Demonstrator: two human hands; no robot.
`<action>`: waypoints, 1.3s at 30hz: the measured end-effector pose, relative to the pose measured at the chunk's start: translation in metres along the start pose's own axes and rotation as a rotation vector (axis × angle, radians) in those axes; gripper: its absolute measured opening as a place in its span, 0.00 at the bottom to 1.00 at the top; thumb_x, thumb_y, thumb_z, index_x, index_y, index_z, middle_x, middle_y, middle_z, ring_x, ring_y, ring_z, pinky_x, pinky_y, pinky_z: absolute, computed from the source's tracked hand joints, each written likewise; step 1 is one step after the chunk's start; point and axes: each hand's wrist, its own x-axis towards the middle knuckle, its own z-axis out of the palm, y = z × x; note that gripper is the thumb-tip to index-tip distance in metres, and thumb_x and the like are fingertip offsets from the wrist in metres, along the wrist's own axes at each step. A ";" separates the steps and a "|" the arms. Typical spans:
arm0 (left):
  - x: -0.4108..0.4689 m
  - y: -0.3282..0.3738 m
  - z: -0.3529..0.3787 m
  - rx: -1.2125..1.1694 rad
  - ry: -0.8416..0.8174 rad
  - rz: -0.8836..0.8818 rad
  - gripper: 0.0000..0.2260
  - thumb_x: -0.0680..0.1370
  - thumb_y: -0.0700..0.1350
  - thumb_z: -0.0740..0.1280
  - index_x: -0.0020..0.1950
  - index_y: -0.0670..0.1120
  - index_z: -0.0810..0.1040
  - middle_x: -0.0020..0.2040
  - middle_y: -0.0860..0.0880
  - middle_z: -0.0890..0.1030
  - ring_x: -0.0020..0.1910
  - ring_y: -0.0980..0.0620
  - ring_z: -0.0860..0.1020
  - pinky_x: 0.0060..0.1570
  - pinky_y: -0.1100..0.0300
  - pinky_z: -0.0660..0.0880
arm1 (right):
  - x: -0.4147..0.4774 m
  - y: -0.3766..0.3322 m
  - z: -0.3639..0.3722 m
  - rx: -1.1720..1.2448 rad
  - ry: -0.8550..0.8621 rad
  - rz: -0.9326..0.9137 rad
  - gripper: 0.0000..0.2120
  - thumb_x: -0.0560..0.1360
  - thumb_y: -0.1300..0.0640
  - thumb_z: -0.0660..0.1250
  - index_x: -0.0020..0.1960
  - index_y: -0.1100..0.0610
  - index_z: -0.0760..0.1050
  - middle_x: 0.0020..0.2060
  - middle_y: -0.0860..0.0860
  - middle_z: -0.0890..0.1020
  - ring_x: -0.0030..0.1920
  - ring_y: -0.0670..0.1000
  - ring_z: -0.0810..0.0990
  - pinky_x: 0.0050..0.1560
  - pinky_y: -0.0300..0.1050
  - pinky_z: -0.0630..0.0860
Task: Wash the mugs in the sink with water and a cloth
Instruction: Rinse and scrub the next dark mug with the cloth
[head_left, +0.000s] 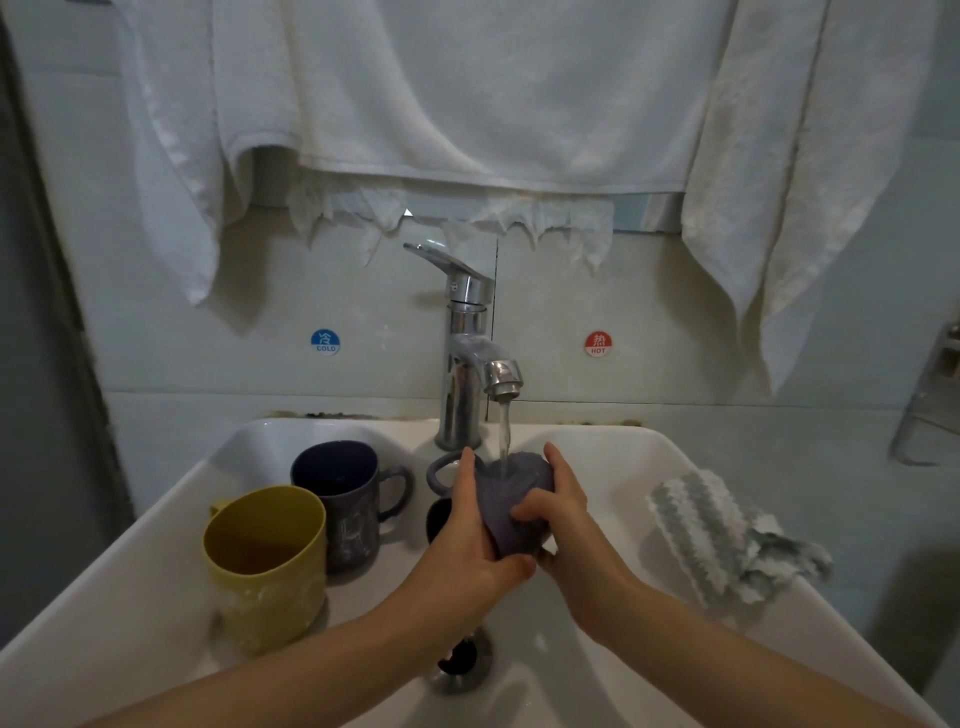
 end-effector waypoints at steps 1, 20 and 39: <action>0.000 0.000 0.000 -0.001 0.001 -0.002 0.48 0.73 0.30 0.67 0.74 0.58 0.34 0.66 0.58 0.66 0.47 0.69 0.72 0.43 0.74 0.73 | 0.000 -0.001 -0.001 0.021 -0.008 0.005 0.36 0.72 0.74 0.57 0.74 0.51 0.57 0.70 0.54 0.65 0.63 0.56 0.70 0.43 0.38 0.71; 0.005 -0.004 -0.010 -0.027 0.104 -0.002 0.43 0.73 0.35 0.69 0.77 0.54 0.45 0.75 0.50 0.59 0.69 0.49 0.66 0.64 0.57 0.70 | -0.006 -0.001 -0.005 -0.288 -0.071 -0.096 0.25 0.80 0.65 0.51 0.74 0.49 0.57 0.71 0.50 0.65 0.69 0.52 0.65 0.69 0.52 0.67; 0.010 -0.001 -0.010 -0.437 0.126 -0.035 0.18 0.78 0.33 0.58 0.64 0.50 0.65 0.51 0.50 0.76 0.47 0.53 0.78 0.35 0.65 0.79 | 0.001 0.009 -0.009 -0.384 -0.049 -0.289 0.19 0.78 0.63 0.55 0.61 0.42 0.68 0.63 0.46 0.71 0.62 0.47 0.70 0.66 0.49 0.70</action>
